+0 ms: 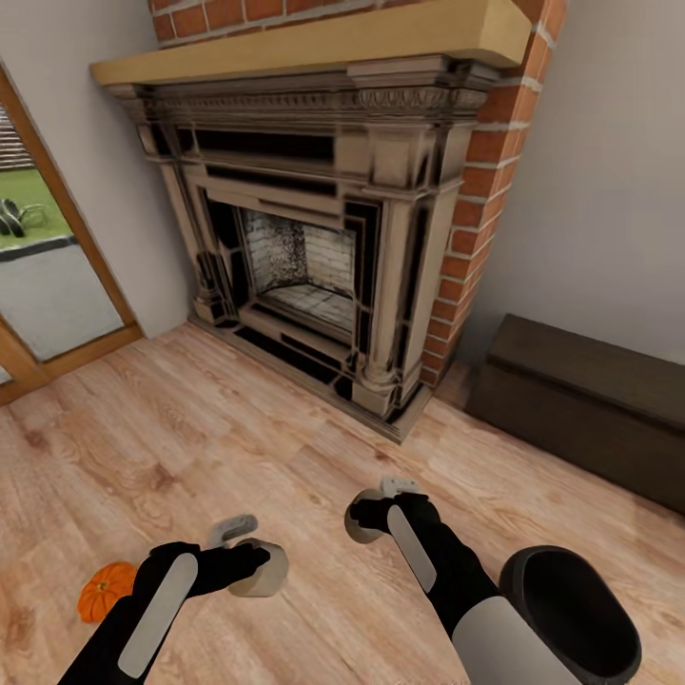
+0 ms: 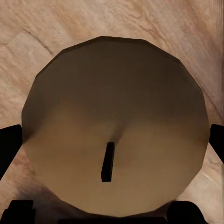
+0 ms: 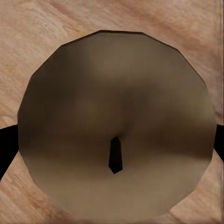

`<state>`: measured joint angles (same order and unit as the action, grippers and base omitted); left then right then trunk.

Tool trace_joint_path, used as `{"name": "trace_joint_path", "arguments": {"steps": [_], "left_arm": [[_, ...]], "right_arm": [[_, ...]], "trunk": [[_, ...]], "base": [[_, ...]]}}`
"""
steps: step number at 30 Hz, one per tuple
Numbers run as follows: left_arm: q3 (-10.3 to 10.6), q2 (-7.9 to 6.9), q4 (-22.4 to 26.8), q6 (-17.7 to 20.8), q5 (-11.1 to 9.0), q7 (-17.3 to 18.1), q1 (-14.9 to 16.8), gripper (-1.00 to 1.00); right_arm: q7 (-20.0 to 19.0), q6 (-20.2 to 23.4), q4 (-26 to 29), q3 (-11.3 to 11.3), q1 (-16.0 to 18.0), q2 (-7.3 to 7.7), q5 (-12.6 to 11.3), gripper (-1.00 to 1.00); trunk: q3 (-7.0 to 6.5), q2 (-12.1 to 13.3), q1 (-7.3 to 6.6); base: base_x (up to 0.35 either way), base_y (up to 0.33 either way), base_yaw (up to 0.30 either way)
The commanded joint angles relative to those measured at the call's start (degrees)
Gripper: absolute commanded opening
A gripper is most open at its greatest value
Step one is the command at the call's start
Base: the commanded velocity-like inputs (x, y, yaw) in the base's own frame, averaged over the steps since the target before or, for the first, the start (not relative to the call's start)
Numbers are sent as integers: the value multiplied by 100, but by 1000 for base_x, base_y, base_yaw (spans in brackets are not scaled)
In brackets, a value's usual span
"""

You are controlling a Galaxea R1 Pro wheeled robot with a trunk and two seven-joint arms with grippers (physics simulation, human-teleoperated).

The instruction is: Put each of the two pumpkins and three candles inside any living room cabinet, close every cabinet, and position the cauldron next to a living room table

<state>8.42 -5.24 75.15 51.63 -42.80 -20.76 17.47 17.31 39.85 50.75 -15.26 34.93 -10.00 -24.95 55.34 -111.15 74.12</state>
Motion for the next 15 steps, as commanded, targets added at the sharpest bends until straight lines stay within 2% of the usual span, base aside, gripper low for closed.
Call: {"name": "trace_joint_path", "arguments": {"steps": [1,5,14,15], "left_arm": [[11,-8,8,4,-71,-60,2,-100],[11,-4,8,4,-71,-60,2,-100],[11,-7,8,4,-71,-60,2,-100],[11,-5,8,4,-71,-60,2,-100]], "right_arm": [[60,8,4,-12,5,0,-63,-100],[62,9,5,-11,5,0,-63,-100],[57,10,43,-12,6,0,-57,-100],[53,21,185,-12,18,0,-51,-100]], "trunk": [[-14,39,-23],[-86,200,-111],[-86,200,-111],[-86,200,-111]], "base": [[0,0,-277],[0,0,-277],[0,0,-274],[0,0,-144]]}}
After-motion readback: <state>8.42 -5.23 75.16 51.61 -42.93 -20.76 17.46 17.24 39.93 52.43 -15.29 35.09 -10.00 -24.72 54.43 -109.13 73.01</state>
